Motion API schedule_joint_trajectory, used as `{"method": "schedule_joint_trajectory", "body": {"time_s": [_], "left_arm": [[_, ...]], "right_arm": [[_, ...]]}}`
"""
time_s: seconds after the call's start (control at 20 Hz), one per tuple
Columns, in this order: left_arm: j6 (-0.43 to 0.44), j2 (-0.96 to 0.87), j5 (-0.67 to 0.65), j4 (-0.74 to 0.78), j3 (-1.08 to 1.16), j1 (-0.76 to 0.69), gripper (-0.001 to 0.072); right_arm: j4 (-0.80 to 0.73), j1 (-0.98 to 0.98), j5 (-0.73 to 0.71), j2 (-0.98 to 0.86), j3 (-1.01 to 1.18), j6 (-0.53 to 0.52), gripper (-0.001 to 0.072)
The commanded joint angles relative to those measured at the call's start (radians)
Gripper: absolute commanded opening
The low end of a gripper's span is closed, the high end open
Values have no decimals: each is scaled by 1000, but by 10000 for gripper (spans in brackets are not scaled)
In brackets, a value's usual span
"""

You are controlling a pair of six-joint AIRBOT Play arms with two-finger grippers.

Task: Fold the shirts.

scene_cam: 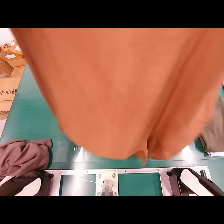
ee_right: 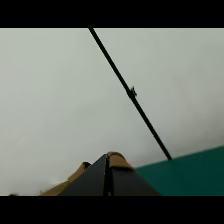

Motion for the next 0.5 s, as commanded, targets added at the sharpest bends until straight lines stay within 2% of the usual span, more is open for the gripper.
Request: {"method": "schedule_joint_trajectory", "body": {"time_s": [0.0, 0.2, 0.4, 0.45], "left_arm": [[0, -173, 21, -8, -53, 1, 18], [0, -432, 115, -34, -53, 1, 18], [1, -644, 197, -161, -53, 0, 20], [0, -683, 186, -186, -53, 0, 23]], "right_arm": [[18, 137, -9, -246, -36, -104, 15], [18, 234, -66, -538, -36, -148, 15], [18, 258, -63, -739, -36, -161, 18], [18, 252, -45, -768, -36, -160, 143]]}}
